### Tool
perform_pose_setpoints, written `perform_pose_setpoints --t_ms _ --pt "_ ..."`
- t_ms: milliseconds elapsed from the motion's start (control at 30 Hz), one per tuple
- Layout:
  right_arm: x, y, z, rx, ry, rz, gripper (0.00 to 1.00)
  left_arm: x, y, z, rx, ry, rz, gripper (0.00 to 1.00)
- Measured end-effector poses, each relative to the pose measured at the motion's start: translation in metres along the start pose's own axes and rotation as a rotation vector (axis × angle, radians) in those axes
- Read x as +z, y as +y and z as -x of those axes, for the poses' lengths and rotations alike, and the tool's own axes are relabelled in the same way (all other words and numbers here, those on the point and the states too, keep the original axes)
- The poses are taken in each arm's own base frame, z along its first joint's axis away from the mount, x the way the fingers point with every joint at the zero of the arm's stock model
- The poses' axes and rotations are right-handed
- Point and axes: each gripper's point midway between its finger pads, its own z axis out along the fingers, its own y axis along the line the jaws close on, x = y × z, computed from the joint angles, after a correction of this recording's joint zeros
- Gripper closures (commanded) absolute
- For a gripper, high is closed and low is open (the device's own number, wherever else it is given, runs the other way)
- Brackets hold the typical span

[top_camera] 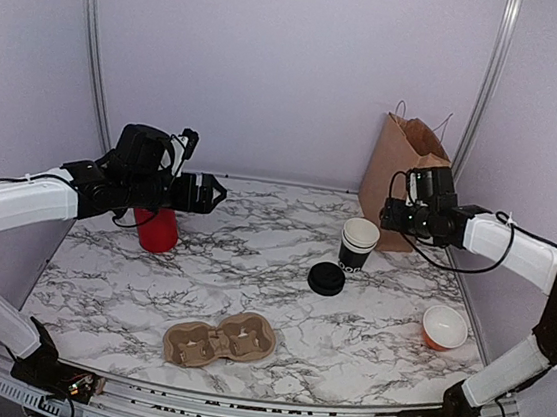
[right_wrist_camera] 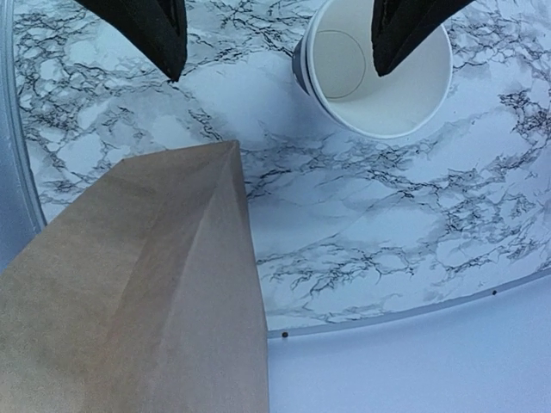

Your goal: Pack the takeout coffee

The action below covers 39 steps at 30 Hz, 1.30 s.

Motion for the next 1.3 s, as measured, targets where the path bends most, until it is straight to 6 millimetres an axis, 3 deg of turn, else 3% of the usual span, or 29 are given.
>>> perform_pose_setpoints --t_ms 133,500,700,967,1033,1167,1300 --pt "0.014 0.007 -0.008 0.011 0.056 0.024 0.37 0.003 -0.005 -0.006 -0.052 0.006 -0.039 0.01" --pt "0.045 0.017 -0.029 0.03 0.168 0.051 0.63 0.003 -0.014 -0.001 -0.075 -0.012 -0.089 0.01" --pt "0.049 0.02 -0.034 0.035 0.199 0.058 0.75 0.003 -0.014 -0.002 -0.078 -0.011 -0.092 0.01" --pt "0.047 0.023 -0.027 0.04 0.191 0.07 0.92 0.003 -0.016 -0.002 -0.086 -0.006 -0.102 0.01" --pt "0.047 0.023 -0.028 0.04 0.197 0.071 0.92 0.003 -0.016 -0.002 -0.089 -0.006 -0.102 0.01" --pt "0.047 0.023 -0.03 0.044 0.206 0.071 0.81 0.003 -0.016 -0.002 -0.093 -0.006 -0.103 0.01" --pt "0.046 0.022 -0.033 0.041 0.218 0.067 0.77 0.003 -0.016 -0.002 -0.098 -0.008 -0.104 0.01"
